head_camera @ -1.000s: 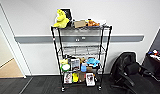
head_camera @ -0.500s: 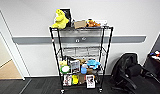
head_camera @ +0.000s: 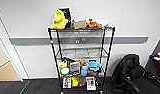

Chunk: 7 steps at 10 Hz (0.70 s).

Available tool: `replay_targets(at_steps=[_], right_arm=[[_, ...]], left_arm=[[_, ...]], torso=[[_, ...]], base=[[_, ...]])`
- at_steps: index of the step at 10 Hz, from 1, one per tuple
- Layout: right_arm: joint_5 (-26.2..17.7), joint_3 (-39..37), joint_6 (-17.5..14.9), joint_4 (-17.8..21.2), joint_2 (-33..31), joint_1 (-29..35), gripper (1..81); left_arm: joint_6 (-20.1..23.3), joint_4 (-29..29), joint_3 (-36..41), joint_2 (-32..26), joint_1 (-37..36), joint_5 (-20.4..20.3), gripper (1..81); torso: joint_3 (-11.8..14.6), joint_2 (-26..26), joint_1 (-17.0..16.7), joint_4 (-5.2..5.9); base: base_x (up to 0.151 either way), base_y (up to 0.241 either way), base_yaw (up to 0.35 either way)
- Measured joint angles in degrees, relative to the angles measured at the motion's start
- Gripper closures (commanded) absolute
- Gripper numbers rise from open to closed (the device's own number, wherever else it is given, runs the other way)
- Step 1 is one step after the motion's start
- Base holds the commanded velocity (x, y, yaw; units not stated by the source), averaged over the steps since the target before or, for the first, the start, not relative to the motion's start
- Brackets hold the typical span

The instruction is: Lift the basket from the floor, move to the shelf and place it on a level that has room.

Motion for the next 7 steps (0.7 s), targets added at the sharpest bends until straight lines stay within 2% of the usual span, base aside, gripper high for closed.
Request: replay_targets(at_steps=[7], right_arm=[[1.19,6.68,-0.15,0.0,-3.73,0.02,81.1]], left_arm=[[0.09,0.65,5.46,-3.15,0.0,-1.35,81.1]], torso=[[0.0,0.0,0.0,0.0]], base=[[0.113,0.0,0.0]])
